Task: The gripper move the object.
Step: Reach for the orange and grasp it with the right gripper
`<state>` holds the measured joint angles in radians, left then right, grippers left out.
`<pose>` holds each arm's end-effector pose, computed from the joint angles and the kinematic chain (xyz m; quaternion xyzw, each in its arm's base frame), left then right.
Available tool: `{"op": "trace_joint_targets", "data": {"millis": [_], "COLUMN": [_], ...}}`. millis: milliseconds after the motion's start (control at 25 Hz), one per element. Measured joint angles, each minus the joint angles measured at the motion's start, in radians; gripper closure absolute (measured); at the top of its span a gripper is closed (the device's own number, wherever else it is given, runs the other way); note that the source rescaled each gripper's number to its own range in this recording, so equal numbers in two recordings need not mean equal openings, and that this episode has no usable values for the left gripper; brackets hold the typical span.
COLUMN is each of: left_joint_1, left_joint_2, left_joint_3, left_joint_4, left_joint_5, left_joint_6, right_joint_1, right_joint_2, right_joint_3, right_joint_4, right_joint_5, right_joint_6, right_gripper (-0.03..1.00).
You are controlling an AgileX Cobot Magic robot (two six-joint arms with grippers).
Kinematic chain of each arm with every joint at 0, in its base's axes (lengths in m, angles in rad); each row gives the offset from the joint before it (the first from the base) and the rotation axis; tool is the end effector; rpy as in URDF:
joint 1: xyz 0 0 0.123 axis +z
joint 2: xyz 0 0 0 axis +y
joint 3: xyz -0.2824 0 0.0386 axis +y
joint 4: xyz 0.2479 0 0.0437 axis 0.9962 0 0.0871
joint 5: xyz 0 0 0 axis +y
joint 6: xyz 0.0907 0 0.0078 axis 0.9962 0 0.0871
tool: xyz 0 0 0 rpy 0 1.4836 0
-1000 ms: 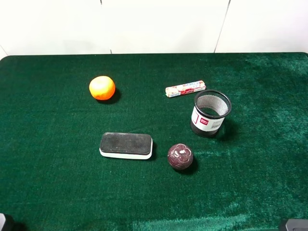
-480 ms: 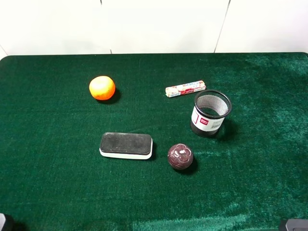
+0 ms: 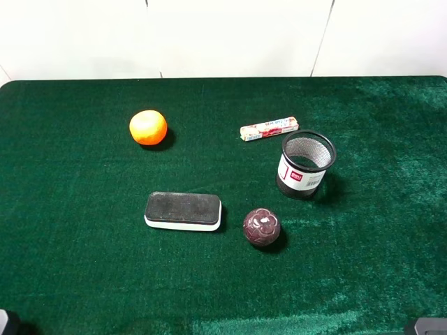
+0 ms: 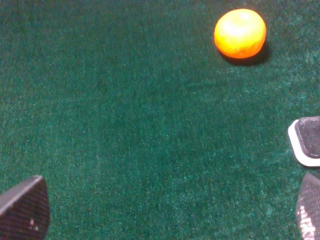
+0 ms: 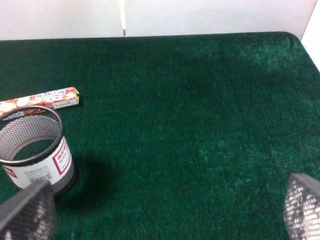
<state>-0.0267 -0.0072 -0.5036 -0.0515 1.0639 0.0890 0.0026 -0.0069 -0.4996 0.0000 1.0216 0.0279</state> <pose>-0.0067 -0.0039 0.2780 0.0504 0.8495 -0.0094 0.5251 -0.0043 0.0000 0.2802 0.0106 0.8411 0.0082 0.5408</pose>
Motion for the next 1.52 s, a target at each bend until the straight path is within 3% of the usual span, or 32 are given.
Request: {"op": "trace_joint_targets", "data": {"millis": [1520], "left_joint_1": [0.0], "left_joint_2": [0.0], "left_joint_3": [0.0], "left_joint_4": [0.0], "left_joint_5": [0.0], "left_joint_6": [0.0], "right_joint_1": [0.0], "right_joint_2": [0.0], "right_joint_3": [0.0], "right_joint_4": [0.009], "right_joint_5": [0.0], "right_joint_6": [0.0], "right_gripper": [-0.03]}}
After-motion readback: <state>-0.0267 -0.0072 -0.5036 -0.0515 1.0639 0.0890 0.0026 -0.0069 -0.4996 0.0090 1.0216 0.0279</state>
